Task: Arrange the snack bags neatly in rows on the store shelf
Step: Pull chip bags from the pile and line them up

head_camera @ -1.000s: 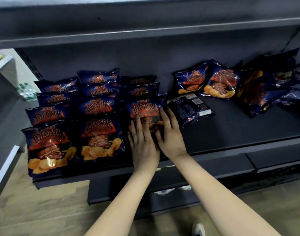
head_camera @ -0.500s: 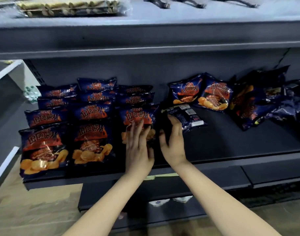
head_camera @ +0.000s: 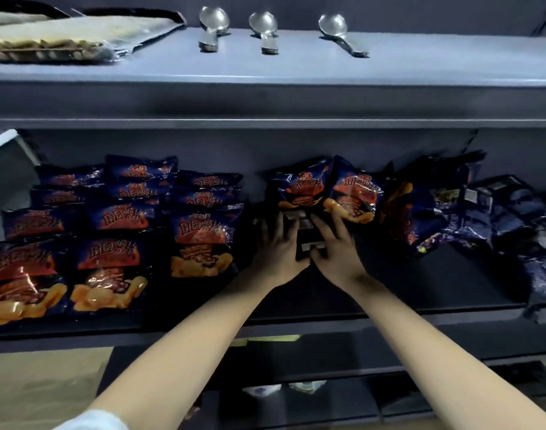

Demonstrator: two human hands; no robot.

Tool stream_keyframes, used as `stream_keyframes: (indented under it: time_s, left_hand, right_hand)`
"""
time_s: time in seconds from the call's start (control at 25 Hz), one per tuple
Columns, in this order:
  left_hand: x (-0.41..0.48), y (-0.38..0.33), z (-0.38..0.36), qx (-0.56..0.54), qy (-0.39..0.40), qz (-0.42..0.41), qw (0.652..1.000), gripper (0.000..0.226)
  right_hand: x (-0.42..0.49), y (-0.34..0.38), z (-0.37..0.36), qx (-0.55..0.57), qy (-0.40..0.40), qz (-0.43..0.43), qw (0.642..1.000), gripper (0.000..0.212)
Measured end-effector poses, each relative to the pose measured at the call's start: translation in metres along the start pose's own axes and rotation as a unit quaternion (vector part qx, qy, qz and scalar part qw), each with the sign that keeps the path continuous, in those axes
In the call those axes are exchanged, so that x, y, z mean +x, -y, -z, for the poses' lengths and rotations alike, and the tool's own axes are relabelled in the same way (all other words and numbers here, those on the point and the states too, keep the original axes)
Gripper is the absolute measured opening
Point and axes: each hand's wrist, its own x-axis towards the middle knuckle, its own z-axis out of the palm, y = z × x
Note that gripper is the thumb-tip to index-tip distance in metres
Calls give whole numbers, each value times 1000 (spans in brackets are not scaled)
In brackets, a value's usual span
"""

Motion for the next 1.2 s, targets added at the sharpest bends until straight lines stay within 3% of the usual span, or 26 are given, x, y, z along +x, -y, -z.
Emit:
stream_keyframes:
  time_s: [0.08, 0.24, 0.6, 0.8, 0.96, 1.08, 1.2]
  left_hand:
    - [4, 1, -11, 55, -15, -7, 998, 85]
    - [5, 2, -21, 53, -29, 7, 998, 80]
    - [0, 3, -27, 147, -69, 7, 987, 73]
    - [-13, -12, -5, 109, -135, -36, 984, 63]
    - [-34, -25, 38, -64, -194, -6, 979, 50]
    - [-58, -24, 73, -240, -137, 47, 960, 38]
    - [-82, -19, 95, -338, -57, 175, 923, 32]
  right_hand:
    - [-2, -6, -4, -6, 51, -2, 999, 70]
    - [0, -13, -7, -2, 103, 19, 995, 68]
    - [1, -25, -6, 35, 104, 59, 992, 64]
    - [0, -27, 25, 171, 31, 77, 982, 80]
    - [6, -46, 47, 283, 45, 79, 955, 86]
    - [5, -42, 58, 383, 121, 53, 914, 82]
    - [1, -25, 64, 362, 193, 87, 908, 77]
